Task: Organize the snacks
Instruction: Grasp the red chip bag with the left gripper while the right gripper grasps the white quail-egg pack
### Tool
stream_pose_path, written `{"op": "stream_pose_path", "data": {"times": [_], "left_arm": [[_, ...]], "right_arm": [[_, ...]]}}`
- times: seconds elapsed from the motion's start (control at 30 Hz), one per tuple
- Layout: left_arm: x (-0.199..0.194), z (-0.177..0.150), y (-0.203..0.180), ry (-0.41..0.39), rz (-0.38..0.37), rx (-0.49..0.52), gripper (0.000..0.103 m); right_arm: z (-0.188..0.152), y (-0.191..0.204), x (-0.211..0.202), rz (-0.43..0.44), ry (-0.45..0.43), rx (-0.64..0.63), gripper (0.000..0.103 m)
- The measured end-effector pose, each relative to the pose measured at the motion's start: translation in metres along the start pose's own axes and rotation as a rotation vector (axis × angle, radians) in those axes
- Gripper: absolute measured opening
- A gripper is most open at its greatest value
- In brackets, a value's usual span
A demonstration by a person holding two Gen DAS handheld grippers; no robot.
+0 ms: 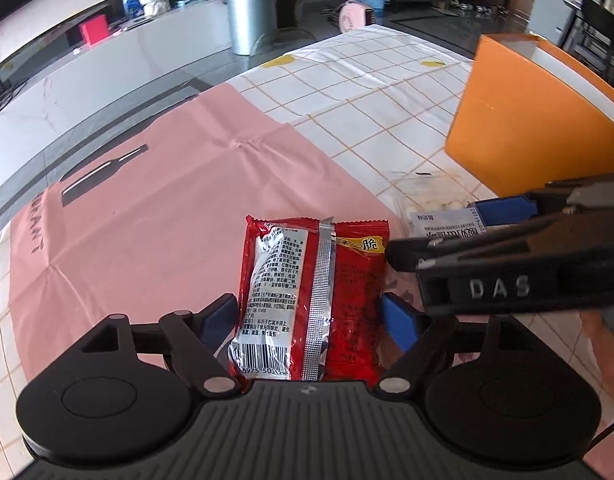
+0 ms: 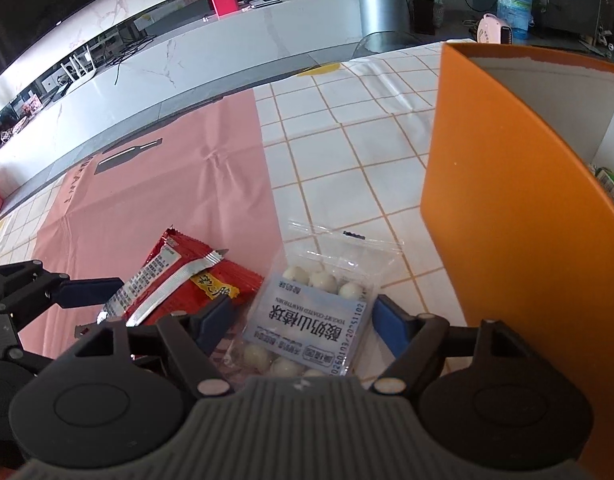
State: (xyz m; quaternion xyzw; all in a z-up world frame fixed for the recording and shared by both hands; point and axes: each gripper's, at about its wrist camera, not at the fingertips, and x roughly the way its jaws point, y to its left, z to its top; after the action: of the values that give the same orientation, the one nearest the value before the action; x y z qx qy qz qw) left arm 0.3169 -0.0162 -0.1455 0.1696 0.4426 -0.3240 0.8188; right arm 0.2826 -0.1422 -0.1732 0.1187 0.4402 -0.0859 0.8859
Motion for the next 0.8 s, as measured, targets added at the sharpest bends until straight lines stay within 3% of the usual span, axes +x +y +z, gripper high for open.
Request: {"op": "stream_pose_path", "data": {"times": [0.13,0.37,0.5,0.8], "left_arm": [[-0.004,-0.004,-0.001,0.015,0.046,-0.066,0.092],[-0.010,-0.014,-0.006,0.022,0.141,-0.191,0.091],[-0.014,-0.019,-0.007,0.007,0.168,-0.238,0.084],[-0.019,-0.024,-0.001,0.010,0.195,-0.302,0.082]], "right_arm": [[-0.003,0.005,0.002,-0.032,-0.025,-0.050,0.071],[-0.003,0.007,0.005,-0.026,-0.020,-0.107,0.072],[-0.004,0.007,0.004,-0.030,-0.028,-0.121,0.067],[-0.005,0.000,-0.001,-0.002,0.000,-0.128,0.060]]}}
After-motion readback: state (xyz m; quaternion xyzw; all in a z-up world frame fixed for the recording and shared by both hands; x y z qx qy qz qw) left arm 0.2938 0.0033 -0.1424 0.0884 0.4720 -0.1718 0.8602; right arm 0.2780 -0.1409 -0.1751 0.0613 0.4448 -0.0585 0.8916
